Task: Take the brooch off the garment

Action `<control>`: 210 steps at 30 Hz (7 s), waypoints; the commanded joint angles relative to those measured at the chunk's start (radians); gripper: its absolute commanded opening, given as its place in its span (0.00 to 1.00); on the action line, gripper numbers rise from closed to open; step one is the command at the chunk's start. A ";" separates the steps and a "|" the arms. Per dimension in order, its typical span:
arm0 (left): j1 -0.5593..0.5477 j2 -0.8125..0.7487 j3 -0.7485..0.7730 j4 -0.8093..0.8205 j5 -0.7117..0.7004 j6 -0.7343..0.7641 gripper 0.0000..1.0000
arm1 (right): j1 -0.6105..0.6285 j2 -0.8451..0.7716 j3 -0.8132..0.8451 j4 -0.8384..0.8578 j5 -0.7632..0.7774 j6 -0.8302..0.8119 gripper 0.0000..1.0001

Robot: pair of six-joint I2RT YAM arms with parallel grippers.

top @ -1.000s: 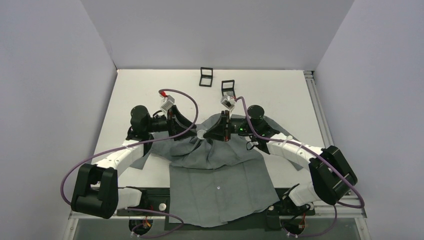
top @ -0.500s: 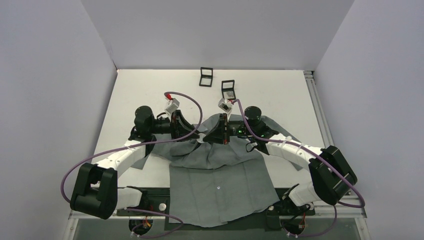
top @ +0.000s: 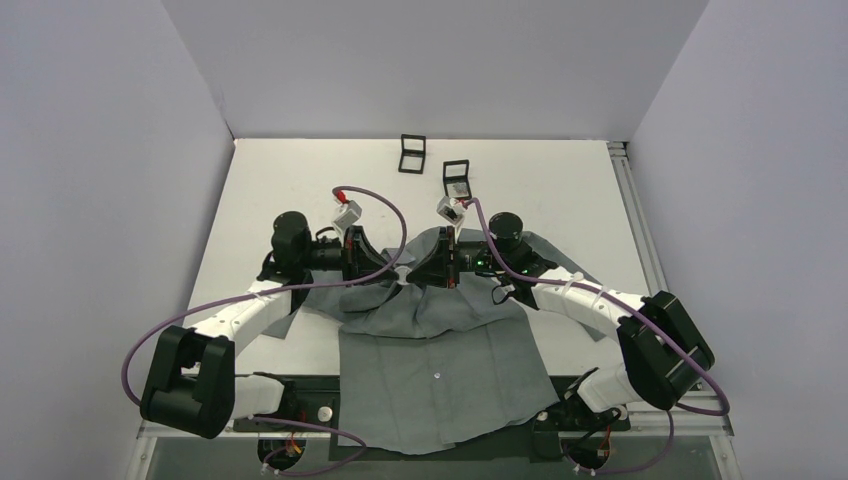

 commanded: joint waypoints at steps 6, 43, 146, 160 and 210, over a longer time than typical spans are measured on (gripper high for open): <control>0.023 0.035 0.016 0.123 0.005 -0.174 0.00 | -0.016 -0.019 -0.031 0.159 0.012 0.041 0.40; 0.005 0.011 -0.067 0.462 -0.052 -0.408 0.00 | 0.023 0.028 -0.059 0.391 0.142 0.098 0.36; 0.056 0.031 -0.077 0.535 -0.103 -0.453 0.00 | -0.019 0.169 -0.058 0.756 0.129 0.446 0.07; 0.072 0.036 -0.079 0.525 -0.110 -0.447 0.00 | -0.041 0.115 -0.032 0.581 0.125 0.340 0.19; 0.488 -0.105 0.146 -0.388 -0.238 0.067 0.96 | -0.099 0.665 1.165 -0.860 0.709 -1.243 0.00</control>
